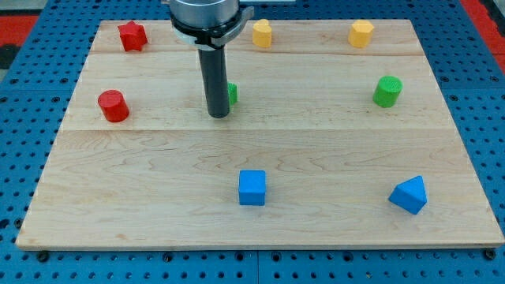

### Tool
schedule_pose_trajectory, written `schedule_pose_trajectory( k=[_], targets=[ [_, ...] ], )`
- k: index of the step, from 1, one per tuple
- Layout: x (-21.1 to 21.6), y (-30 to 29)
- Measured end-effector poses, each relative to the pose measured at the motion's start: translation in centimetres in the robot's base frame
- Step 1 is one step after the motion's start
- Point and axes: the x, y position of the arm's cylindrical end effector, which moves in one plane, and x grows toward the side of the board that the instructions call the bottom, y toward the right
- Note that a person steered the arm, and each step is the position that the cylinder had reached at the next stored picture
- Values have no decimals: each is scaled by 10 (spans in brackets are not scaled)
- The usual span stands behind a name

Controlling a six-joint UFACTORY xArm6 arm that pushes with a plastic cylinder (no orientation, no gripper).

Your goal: Slide the red star slightly down

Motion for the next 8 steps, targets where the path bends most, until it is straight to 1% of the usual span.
schedule_pose_trajectory(
  k=[1, 2, 3, 4, 5, 6, 7, 8],
  targets=[
    [39, -47],
    [-2, -107],
    [-66, -128],
    [-137, -131],
    [-197, -101],
    [-225, -88],
    [-220, -177],
    [-200, -251]
  ],
)
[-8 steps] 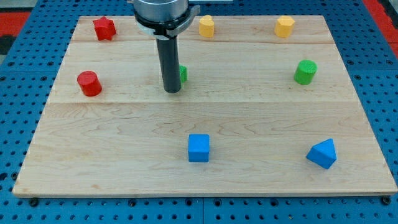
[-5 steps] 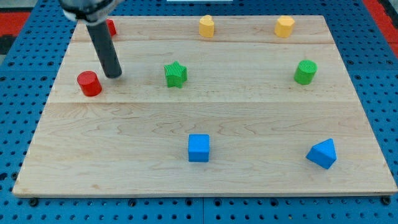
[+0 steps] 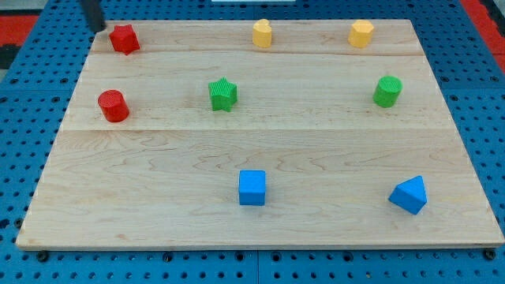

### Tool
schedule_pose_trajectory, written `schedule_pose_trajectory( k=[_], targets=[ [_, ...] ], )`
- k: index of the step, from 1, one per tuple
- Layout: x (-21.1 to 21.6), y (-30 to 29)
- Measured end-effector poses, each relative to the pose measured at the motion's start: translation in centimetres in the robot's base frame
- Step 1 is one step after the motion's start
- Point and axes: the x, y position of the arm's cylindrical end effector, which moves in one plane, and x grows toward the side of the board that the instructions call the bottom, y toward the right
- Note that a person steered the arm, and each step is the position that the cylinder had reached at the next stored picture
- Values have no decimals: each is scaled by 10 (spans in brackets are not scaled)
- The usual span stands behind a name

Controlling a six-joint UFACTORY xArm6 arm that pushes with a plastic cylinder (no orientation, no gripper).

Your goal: Slide the red star slightly down

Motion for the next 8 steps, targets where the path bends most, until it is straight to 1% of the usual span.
schedule_pose_trajectory(
  k=[1, 2, 4, 5, 6, 7, 8],
  targets=[
    [3, 10],
    [11, 50],
    [57, 109],
    [52, 96],
    [22, 77],
    [13, 122],
    [23, 154]
  ],
)
